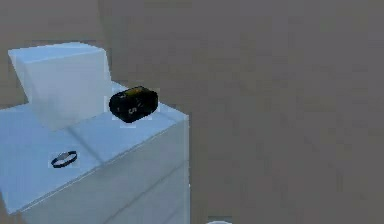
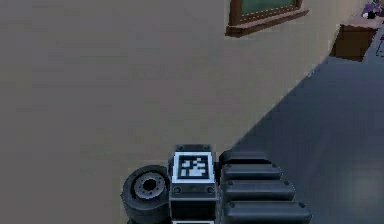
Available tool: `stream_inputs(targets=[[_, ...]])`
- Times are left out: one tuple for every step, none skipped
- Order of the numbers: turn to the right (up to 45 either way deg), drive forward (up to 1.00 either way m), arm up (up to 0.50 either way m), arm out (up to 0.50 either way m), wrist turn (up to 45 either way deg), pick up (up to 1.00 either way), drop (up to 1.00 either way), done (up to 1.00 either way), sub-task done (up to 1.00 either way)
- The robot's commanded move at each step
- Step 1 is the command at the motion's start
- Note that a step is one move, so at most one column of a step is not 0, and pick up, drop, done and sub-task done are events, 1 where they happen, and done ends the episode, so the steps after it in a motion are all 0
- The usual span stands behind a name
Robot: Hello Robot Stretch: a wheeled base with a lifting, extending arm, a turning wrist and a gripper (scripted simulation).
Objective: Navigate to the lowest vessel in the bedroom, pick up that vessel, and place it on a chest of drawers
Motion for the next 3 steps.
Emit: stream_inputs(targets=[[-24.0, 0.0, 0.0, 0.0, 0.0, 0.0, 0.0, 0.0, 0.0], [45.0, 0.0, 0.0, 0.0, 0.0, 0.0, 0.0, 0.0, 0.0], [18.0, 0.0, 0.0, 0.0, 0.0, 0.0, 0.0, 0.0, 0.0]])
